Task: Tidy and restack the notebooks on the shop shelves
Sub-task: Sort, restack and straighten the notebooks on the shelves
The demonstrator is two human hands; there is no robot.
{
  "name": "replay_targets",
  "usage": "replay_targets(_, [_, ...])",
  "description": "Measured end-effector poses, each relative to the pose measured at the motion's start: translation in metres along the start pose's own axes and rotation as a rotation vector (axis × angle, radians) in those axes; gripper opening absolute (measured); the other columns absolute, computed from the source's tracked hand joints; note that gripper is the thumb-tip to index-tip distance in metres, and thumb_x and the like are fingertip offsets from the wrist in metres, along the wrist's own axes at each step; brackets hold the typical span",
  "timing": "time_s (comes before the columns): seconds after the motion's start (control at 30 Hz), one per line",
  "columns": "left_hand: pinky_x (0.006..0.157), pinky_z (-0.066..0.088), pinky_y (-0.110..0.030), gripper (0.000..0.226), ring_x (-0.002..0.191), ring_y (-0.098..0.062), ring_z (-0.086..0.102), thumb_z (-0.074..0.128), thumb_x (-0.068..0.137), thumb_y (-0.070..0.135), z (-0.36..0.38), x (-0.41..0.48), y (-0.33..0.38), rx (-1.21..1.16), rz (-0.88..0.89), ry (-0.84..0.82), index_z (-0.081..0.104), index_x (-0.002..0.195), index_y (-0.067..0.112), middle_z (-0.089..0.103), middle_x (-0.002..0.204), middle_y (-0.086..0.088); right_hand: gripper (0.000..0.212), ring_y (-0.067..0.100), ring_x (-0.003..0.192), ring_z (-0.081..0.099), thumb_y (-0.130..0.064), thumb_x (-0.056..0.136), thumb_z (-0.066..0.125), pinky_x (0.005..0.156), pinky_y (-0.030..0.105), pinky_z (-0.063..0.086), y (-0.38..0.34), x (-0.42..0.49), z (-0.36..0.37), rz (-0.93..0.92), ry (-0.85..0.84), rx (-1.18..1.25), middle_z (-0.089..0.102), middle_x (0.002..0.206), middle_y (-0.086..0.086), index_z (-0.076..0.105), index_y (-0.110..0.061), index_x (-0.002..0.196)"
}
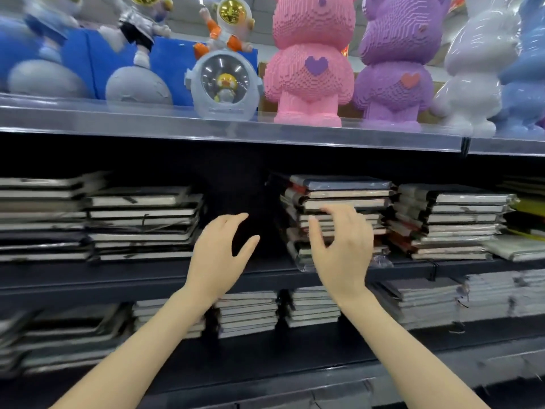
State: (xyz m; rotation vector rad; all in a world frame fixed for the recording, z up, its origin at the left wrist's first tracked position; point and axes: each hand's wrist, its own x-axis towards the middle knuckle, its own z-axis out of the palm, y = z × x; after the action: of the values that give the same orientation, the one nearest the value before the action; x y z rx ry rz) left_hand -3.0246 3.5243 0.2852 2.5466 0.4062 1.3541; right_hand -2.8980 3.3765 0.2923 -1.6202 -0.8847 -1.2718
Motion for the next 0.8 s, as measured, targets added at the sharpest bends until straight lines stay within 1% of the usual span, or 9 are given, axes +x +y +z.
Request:
replay_targets(0.07, [0.096, 0.037, -0.028, 0.043, 0.114, -0.023, 0.055, 0.063, 0.089, 0.029, -0.019, -0.011, -0.025, 0.124, -0.002, 0.058, 0.058, 0.125, 0.009, 0.061, 0.119, -0.007, 0.029, 0.017, 0.086, 0.06, -0.037, 0.091, 0.052, 0.076, 0.029, 0.044, -0.029, -0.008, 0.015, -0.046, -0.146, 0.099, 0.065, 0.096, -0.001, 0.065, -0.014, 0.103])
replay_targets(0.13, [0.092, 0.043, -0.034, 0.04, 0.107, -0.028, 0.057, 0.068, 0.085, 0.023, -0.04, -0.018, -0.05, 0.242, -0.005, 0.118, 0.061, 0.12, 0.004, 0.063, 0.112, -0.012, 0.038, 0.016, 0.092, 0.06, -0.044, 0.091, 0.048, 0.078, 0.031, 0.048, -0.054, -0.014, 0.032, 0.005, -0.329, 0.201, 0.065, 0.104, -0.002, 0.064, -0.016, 0.11])
replay_targets(0.27, [0.09, 0.047, -0.047, 0.043, 0.106, -0.039, 0.057, 0.074, 0.079, 0.017, -0.078, -0.02, -0.098, 0.478, 0.023, 0.19, 0.062, 0.116, -0.001, 0.061, 0.113, -0.022, 0.046, 0.017, 0.11, 0.053, -0.044, 0.094, 0.052, 0.089, 0.026, 0.041, -0.091, -0.017, 0.066, 0.11, -0.607, 0.353, 0.055, 0.127, -0.001, 0.051, -0.02, 0.133])
replay_targets(0.37, [0.1, 0.04, -0.054, 0.041, 0.109, -0.042, 0.055, 0.072, 0.083, 0.02, -0.101, -0.014, -0.133, 0.644, 0.104, 0.21, 0.061, 0.117, 0.001, 0.059, 0.116, -0.025, 0.054, 0.021, 0.116, 0.05, -0.047, 0.093, 0.051, 0.094, 0.029, 0.04, -0.118, -0.008, 0.093, 0.189, -0.691, 0.417, 0.047, 0.136, 0.003, 0.041, -0.023, 0.141])
replay_targets(0.43, [0.105, 0.034, -0.054, 0.041, 0.11, -0.04, 0.055, 0.066, 0.085, 0.026, -0.112, -0.008, -0.151, 0.714, 0.165, 0.207, 0.06, 0.118, 0.004, 0.06, 0.115, -0.023, 0.059, 0.023, 0.121, 0.049, -0.052, 0.093, 0.049, 0.092, 0.027, 0.037, -0.137, 0.003, 0.114, 0.374, -0.742, 0.489, 0.045, 0.138, 0.005, 0.037, -0.024, 0.143])
replay_targets(0.5, [0.106, 0.032, -0.055, 0.045, 0.11, -0.039, 0.056, 0.069, 0.084, 0.029, -0.12, -0.001, -0.166, 0.746, 0.217, 0.158, 0.06, 0.12, 0.004, 0.06, 0.115, -0.021, 0.067, 0.025, 0.126, 0.046, -0.061, 0.091, 0.044, 0.096, 0.03, 0.038, -0.151, 0.012, 0.135, 0.588, -0.765, 0.566, 0.043, 0.142, 0.007, 0.032, -0.024, 0.146])
replay_targets(0.6, [0.107, 0.033, -0.056, 0.063, 0.115, -0.039, 0.055, 0.073, 0.076, 0.038, -0.122, 0.011, -0.183, 0.779, 0.252, 0.041, 0.056, 0.126, 0.003, 0.06, 0.119, -0.021, 0.082, 0.026, 0.129, 0.045, -0.068, 0.085, 0.047, 0.099, 0.034, 0.041, -0.168, 0.024, 0.157, 0.79, -0.781, 0.635, 0.043, 0.146, 0.006, 0.026, -0.02, 0.148])
replay_targets(0.7, [0.109, 0.032, -0.052, 0.076, 0.117, -0.036, 0.056, 0.078, 0.071, 0.042, -0.12, 0.017, -0.198, 0.753, 0.248, -0.021, 0.053, 0.129, 0.0, 0.061, 0.122, -0.02, 0.09, 0.028, 0.13, 0.044, -0.064, 0.08, 0.059, 0.097, 0.036, 0.042, -0.179, 0.034, 0.171, 0.85, -0.829, 0.564, 0.042, 0.146, 0.006, 0.025, -0.015, 0.148])
replay_targets(0.8, [0.108, 0.033, -0.047, 0.079, 0.114, -0.034, 0.058, 0.08, 0.068, 0.042, -0.118, 0.019, -0.208, 0.671, 0.256, 0.005, 0.054, 0.128, -0.002, 0.061, 0.123, -0.019, 0.084, 0.028, 0.124, 0.05, -0.056, 0.079, 0.067, 0.091, 0.034, 0.043, -0.185, 0.039, 0.181, 0.89, -0.789, 0.518, 0.051, 0.139, 0.006, 0.035, -0.011, 0.143])
